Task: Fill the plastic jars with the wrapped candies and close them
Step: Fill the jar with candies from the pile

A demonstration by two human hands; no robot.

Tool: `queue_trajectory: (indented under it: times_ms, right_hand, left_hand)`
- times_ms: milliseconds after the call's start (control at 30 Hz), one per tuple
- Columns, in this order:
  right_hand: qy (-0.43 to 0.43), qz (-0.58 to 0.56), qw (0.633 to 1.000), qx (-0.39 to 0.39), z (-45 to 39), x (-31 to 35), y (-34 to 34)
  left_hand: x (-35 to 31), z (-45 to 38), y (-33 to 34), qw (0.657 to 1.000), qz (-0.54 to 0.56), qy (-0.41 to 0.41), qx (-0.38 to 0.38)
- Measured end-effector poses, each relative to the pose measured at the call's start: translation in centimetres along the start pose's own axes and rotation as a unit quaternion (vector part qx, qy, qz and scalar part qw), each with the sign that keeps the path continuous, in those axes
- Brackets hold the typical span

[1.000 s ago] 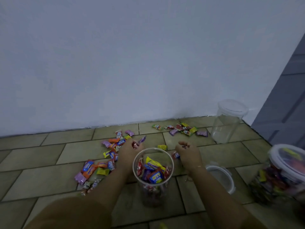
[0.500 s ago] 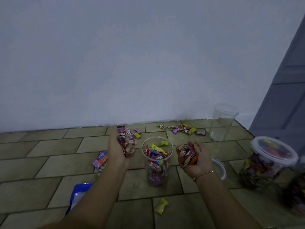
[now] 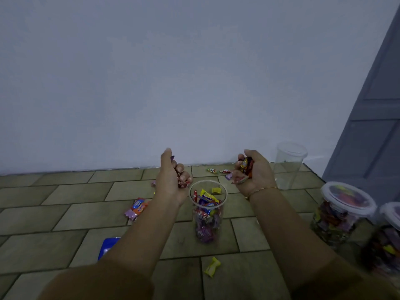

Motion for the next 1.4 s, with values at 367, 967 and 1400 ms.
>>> queue_trajectory:
  times_ms: [367,967,1400]
  right_hand:
    - [-0.007,-0.034,0.999,-0.016,-0.1,-3.2,-1.2]
    - [-0.016,-0.017,0.999,-0.036,0.5,-2.8,-1.3]
    - [-0.028,-0.011,0.998,-0.057,0.1,-2.8,-1.9]
  left_hand:
    - [0.6,-0.9,-0.1,0.998,-0.057,0.021,-0.004]
    - [0.8,-0.3,2.9,0.944,-0.305,0.066,0.102]
    - [1.9,1.0,3.0,0.934,-0.306,0.054,0.178]
Point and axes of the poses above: each hand's wrist, its own z-axis away from the middle knuckle, its own y-axis out of the palm, x = y × z, the point moved 10 cm from there along -z, towards the middle knuckle, and after that the axes turned 3 degrees about z, right-handed, at the moved point
